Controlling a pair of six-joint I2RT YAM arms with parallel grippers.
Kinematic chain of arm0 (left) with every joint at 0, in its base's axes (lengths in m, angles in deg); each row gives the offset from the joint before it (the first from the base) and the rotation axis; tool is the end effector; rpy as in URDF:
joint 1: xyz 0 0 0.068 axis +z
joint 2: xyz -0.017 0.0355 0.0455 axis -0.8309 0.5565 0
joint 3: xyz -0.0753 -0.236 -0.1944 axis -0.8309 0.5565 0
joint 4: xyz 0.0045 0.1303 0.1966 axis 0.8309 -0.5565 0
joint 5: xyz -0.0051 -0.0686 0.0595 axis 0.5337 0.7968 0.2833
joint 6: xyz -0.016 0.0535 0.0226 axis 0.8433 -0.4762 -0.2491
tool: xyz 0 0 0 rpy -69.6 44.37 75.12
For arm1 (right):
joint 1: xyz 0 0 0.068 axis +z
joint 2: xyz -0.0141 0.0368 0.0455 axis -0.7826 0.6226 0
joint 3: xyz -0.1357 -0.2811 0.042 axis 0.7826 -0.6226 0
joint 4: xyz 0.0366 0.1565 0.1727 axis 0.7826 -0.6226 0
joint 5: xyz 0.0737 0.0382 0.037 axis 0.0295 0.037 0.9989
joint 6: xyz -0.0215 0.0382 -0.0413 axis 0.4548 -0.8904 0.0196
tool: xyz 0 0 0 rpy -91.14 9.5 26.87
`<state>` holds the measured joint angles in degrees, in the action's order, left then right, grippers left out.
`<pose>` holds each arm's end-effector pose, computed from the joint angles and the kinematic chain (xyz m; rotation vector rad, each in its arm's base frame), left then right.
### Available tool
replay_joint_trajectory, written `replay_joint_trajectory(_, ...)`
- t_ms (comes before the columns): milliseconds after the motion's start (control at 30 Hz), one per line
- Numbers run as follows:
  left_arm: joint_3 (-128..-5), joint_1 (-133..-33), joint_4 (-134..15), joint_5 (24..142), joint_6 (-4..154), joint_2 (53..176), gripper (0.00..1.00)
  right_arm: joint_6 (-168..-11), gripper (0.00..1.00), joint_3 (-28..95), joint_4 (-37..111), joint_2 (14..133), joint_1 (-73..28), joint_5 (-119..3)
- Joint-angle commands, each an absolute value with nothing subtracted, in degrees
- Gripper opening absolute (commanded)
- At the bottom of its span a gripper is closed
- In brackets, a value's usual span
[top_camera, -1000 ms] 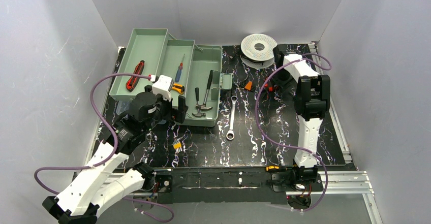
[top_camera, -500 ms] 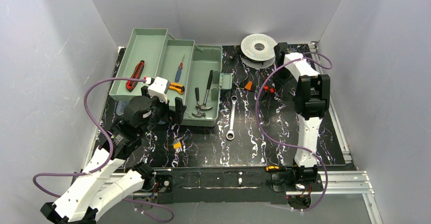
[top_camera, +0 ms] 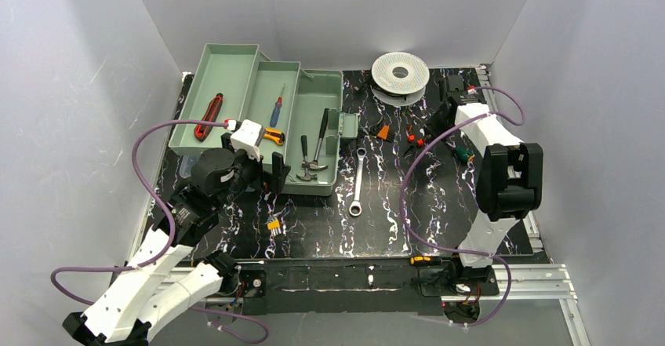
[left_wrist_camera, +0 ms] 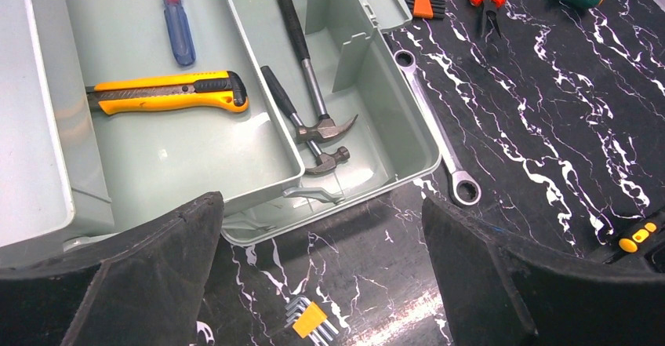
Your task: Pack the tool kit
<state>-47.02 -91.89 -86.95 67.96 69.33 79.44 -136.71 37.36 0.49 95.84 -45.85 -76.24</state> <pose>0.0839 -0.0537 0.3920 0.3777 1.7736 -0.4116 0.3726 0.0286 0.2759 1.1197 2.3526 0.1253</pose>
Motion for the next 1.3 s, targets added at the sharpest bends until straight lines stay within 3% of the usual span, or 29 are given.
replay_joint_trajectory(0,-46.62,-91.70,-86.03,69.12,68.72,79.29,0.98,-135.91,0.37,37.52,2.76,95.62,-45.87,-77.27)
replay_joint_trajectory(33,-46.61,-91.70,-85.98,69.17,68.77,79.34,0.98,-136.17,0.47,39.69,0.14,97.23,-45.87,-77.83)
replay_joint_trajectory(100,-46.54,-91.70,-85.98,69.43,68.79,79.48,0.98,-136.50,0.51,45.02,-4.69,101.07,-45.87,-78.81)
replay_joint_trajectory(500,-46.68,-91.70,-86.42,69.28,68.61,79.66,0.98,-142.56,0.45,53.87,-8.98,114.10,-45.70,-77.92)
replay_joint_trajectory(633,-46.76,-91.69,-86.42,69.32,68.52,79.58,0.98,-143.48,0.38,55.68,-11.55,115.99,-45.06,-79.26)
replay_joint_trajectory(700,-46.74,-91.69,-86.46,69.32,68.47,79.51,0.98,-143.51,0.25,55.33,-11.38,115.84,-44.95,-79.05)
replay_joint_trajectory(767,-46.78,-91.67,-86.64,69.24,68.47,79.51,0.98,-143.02,0.05,53.12,-9.19,114.40,-44.99,-77.31)
replay_joint_trajectory(800,-46.71,-91.65,-86.60,69.19,68.43,79.43,0.98,-142.66,0.01,51.44,-7.42,113.22,-44.99,-76.32)
replay_joint_trajectory(1267,-46.87,-91.61,-87.12,71.66,67.56,79.59,0.98,-127.59,0.01,28.13,21.05,87.48,-42.82,-49.46)
